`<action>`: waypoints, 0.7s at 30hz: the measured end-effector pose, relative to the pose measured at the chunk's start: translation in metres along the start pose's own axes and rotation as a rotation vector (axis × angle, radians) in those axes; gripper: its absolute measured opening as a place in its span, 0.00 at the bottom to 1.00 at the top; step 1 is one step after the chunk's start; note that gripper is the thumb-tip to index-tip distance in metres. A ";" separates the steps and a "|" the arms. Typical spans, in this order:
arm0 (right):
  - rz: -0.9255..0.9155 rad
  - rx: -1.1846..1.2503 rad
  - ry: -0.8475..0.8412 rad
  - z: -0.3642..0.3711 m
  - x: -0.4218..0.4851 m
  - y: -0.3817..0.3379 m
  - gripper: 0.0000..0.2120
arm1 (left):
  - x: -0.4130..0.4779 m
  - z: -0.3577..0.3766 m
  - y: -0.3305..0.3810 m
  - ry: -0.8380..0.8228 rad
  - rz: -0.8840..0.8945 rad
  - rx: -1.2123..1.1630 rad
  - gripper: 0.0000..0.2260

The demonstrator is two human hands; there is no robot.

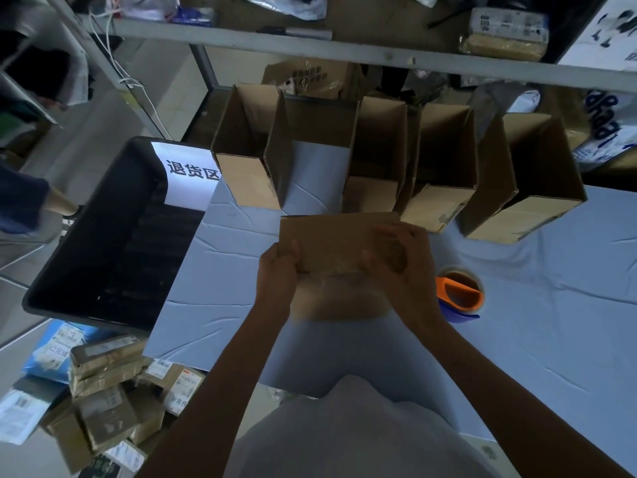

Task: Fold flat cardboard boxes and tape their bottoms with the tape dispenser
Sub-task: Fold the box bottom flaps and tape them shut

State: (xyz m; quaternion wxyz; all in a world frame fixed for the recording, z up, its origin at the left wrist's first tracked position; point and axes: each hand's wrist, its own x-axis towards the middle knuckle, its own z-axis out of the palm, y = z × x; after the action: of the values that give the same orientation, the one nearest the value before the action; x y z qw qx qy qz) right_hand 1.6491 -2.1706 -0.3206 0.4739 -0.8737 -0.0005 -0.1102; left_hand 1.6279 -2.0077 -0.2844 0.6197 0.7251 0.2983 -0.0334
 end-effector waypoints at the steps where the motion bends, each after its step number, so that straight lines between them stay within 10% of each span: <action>1: 0.149 -0.078 0.086 0.002 0.007 -0.007 0.08 | 0.002 -0.002 0.001 0.014 0.036 0.066 0.10; 5: -0.337 -0.164 -0.117 -0.007 0.002 0.002 0.15 | 0.004 -0.003 0.010 0.035 0.107 0.182 0.19; 10: -0.494 -0.128 -0.181 0.016 0.003 0.023 0.18 | 0.005 -0.007 -0.009 0.090 0.790 0.522 0.13; 21: -0.636 -0.234 -0.138 0.008 0.025 0.020 0.11 | 0.019 -0.001 -0.003 0.163 1.096 0.666 0.07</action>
State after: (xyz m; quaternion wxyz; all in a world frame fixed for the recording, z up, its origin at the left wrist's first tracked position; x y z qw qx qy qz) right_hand 1.6771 -2.1774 -0.3371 0.3112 -0.8837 -0.2920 -0.1925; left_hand 1.6419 -1.9989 -0.2944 0.2642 0.9260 -0.0955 0.2521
